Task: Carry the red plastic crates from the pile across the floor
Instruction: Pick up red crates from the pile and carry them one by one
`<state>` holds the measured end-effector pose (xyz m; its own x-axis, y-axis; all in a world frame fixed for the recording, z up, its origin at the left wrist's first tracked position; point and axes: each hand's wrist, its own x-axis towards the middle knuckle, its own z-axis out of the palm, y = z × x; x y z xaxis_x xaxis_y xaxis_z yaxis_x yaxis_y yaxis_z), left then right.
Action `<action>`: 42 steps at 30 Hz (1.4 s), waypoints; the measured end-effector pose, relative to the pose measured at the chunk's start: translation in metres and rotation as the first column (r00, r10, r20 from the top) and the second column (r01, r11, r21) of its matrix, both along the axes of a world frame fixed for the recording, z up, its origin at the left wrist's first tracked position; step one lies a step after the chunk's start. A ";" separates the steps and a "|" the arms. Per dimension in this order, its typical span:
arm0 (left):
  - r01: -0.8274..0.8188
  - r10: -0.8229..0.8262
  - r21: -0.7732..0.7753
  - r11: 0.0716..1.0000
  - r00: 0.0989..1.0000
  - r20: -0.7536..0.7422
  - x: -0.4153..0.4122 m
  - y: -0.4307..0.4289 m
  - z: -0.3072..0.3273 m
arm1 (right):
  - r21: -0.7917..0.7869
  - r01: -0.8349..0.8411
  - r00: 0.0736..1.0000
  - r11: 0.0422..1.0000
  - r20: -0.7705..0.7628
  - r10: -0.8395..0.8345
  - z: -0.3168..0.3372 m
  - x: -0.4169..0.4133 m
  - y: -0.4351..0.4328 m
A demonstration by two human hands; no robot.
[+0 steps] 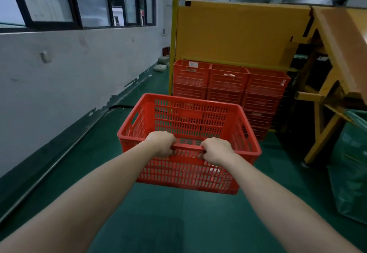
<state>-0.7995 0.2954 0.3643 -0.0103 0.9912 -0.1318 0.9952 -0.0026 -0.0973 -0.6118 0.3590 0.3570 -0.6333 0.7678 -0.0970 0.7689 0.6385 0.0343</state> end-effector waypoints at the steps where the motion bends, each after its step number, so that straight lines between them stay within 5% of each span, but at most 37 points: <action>1: -0.002 0.002 -0.004 1.000 1.000 0.002 -0.010 0.019 0.000 | 0.001 -0.002 1.000 1.000 0.001 0.002 0.000 -0.010 0.019; 27: 0.200 -0.193 -0.095 0.975 0.978 0.079 -0.285 0.581 -0.080 | -0.131 0.194 0.981 0.972 0.043 -0.190 -0.074 -0.272 0.544; 42: 0.175 -0.143 -0.244 0.954 0.980 0.142 -0.367 0.937 -0.292 | -0.290 0.195 0.976 0.937 0.154 -0.156 -0.275 -0.360 0.907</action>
